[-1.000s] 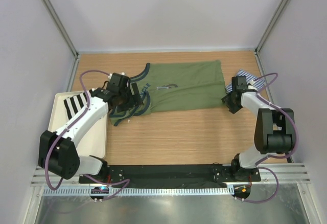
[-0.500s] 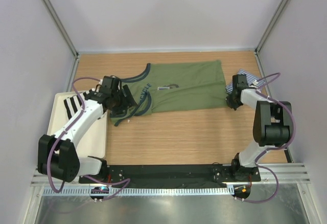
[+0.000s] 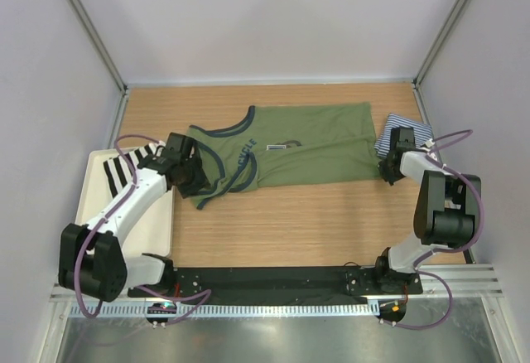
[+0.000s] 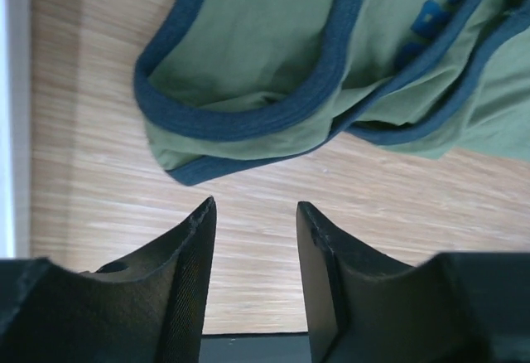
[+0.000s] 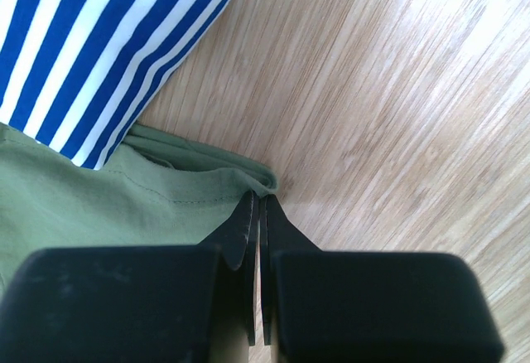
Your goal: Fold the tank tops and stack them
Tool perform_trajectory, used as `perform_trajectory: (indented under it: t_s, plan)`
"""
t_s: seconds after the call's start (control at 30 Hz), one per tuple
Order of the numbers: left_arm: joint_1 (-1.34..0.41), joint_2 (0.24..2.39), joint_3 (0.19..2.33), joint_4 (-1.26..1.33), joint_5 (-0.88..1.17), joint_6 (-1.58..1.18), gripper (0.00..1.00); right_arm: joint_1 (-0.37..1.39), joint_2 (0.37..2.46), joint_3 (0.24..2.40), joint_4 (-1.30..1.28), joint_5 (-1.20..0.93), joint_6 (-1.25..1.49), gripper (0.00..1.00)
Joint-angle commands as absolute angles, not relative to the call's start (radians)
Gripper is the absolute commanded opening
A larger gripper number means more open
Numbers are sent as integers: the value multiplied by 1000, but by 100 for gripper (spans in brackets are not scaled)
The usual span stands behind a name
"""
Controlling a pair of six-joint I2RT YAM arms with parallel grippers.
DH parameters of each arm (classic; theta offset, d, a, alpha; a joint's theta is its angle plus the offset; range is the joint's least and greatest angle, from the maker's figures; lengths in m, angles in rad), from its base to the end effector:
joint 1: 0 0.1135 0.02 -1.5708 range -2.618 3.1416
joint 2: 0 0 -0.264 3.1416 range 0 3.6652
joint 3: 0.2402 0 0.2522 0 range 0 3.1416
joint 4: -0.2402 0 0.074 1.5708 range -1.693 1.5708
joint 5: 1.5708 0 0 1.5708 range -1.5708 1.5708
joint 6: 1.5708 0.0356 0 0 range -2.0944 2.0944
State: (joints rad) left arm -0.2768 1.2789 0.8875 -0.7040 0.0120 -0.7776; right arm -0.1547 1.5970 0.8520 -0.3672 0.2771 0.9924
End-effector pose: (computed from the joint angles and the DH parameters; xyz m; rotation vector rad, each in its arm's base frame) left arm 0.2341 -0.0670 0.2309 -0.6691 2.6322 -0.3451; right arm 0.2905 -0.0552 0.1584 1.4888 2.1479 -0.0848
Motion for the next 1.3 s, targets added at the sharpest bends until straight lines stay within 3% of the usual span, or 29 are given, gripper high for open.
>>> perform_trajectory:
  t_s: [0.0, 0.2, 0.37, 0.7, 1.03, 1.13, 1.23, 1.27]
  plan:
    - [-320, 1239, 917, -791, -95, -698, 43, -163, 1604, 859, -345, 275, 985, 1]
    - [-425, 1339, 945, -854, -268, -710, 41, -170, 1623, 865, -336, 213, 973, 1]
    - [-453, 1422, 951, -865, -298, -735, 52, -172, 1615, 861, -336, 193, 969, 1]
    - [-457, 1448, 873, -821, -298, -779, 38, -173, 1631, 854, -318, 144, 966, 1]
    - [-453, 1586, 911, -789, -348, -781, 41, -173, 1620, 853, -319, 144, 965, 1]
    - [-425, 1614, 900, -740, -341, -776, 35, -175, 1618, 850, -319, 147, 965, 1]
    - [-388, 1629, 897, -729, -322, -758, 3, -175, 1612, 847, -321, 153, 966, 1]
    - [-381, 1611, 897, -735, -331, -759, 0, -176, 1612, 845, -321, 153, 968, 1]
